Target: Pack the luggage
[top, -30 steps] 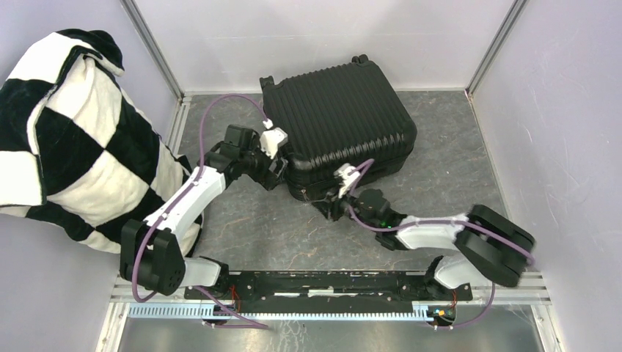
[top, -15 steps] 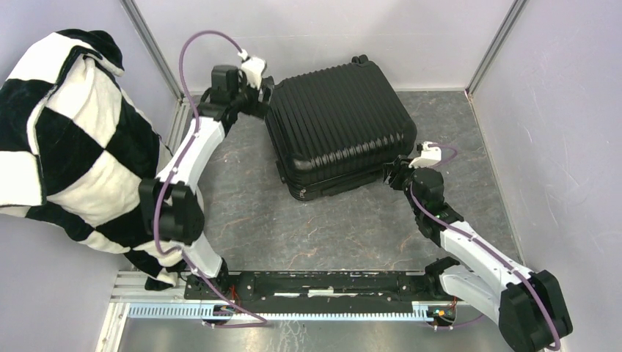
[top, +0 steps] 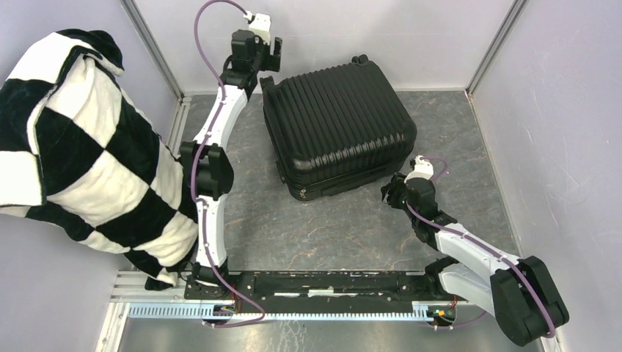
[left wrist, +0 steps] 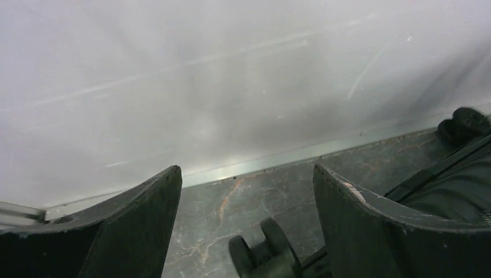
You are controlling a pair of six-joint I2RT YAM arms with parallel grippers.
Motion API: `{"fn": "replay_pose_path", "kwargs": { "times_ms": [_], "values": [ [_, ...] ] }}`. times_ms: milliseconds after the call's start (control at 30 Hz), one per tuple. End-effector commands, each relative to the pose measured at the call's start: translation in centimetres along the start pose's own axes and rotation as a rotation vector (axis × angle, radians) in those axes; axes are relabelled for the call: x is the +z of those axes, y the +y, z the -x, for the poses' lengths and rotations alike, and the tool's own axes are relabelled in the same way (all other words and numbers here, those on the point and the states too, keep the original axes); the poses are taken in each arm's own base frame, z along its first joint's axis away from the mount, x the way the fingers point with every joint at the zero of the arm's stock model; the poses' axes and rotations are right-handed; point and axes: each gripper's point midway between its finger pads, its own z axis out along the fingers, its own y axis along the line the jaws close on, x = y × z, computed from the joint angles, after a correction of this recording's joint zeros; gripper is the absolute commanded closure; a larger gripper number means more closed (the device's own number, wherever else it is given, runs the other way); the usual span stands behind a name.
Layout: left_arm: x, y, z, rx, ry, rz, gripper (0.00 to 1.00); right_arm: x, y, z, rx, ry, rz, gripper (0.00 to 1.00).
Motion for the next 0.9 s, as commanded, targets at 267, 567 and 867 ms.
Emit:
{"fn": "replay_pose_path", "kwargs": {
  "times_ms": [267, 567, 867],
  "values": [
    [4.1, -4.4, -6.9, 0.152, 0.112, -0.053, 0.08, 0.4, 1.3, 0.6, 0.020, -0.009, 0.057, 0.49],
    [1.6, -5.7, -12.4, 0.228, 0.314, -0.146, 0.09, 1.5, 1.5, 2.7, 0.022, -0.041, 0.044, 0.49],
    [-4.7, -8.0, -18.6, 0.344, 0.567, -0.419, 0.11, 4.1, -0.2, 7.0, 0.061, -0.086, 0.007, 0.49]
  ]
}}
